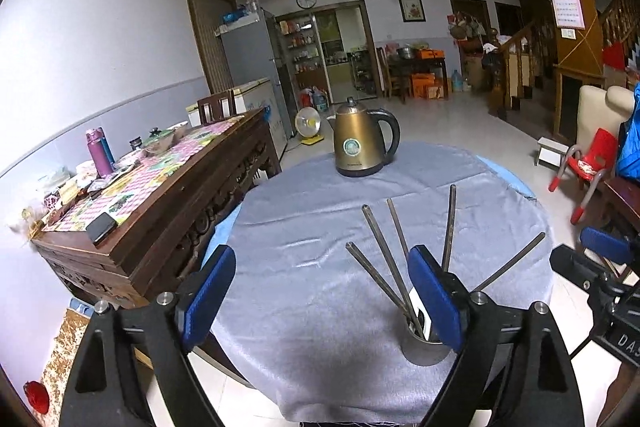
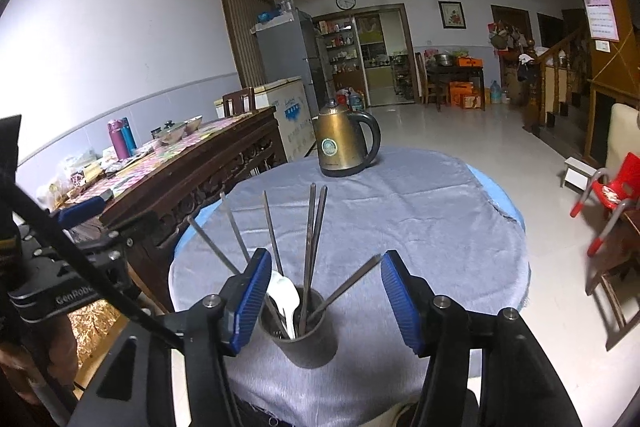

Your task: Organize utensils

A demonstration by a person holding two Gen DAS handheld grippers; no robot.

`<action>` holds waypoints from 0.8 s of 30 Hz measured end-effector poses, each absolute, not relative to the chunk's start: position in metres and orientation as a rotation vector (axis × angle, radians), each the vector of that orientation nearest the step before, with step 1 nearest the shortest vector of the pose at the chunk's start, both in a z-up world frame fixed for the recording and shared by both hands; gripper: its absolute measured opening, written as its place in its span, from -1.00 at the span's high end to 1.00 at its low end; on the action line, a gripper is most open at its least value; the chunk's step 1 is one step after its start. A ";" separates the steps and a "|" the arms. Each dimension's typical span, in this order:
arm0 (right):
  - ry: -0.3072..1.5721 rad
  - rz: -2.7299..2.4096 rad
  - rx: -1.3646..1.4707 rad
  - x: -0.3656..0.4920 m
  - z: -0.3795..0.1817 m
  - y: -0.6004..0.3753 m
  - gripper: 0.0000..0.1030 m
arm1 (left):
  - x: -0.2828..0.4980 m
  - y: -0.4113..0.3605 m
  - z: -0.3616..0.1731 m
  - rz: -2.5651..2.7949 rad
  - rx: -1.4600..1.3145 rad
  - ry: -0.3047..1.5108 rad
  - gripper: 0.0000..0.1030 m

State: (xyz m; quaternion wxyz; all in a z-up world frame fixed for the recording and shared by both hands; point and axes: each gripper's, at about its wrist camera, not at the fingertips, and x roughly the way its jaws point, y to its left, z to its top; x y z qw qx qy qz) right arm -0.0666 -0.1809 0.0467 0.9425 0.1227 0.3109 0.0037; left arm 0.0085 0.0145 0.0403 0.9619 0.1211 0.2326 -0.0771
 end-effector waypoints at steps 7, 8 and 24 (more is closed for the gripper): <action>0.669 0.001 0.267 -0.070 0.041 -0.181 -0.19 | 0.010 0.018 0.040 -0.157 0.222 0.465 -0.76; 0.678 0.001 0.273 -0.069 0.039 -0.181 -0.19 | 0.011 0.019 0.039 -0.158 0.219 0.469 -0.76; 0.738 -0.009 0.286 -0.069 0.023 -0.166 -0.25 | 0.011 0.045 0.038 -0.132 0.154 0.465 -0.77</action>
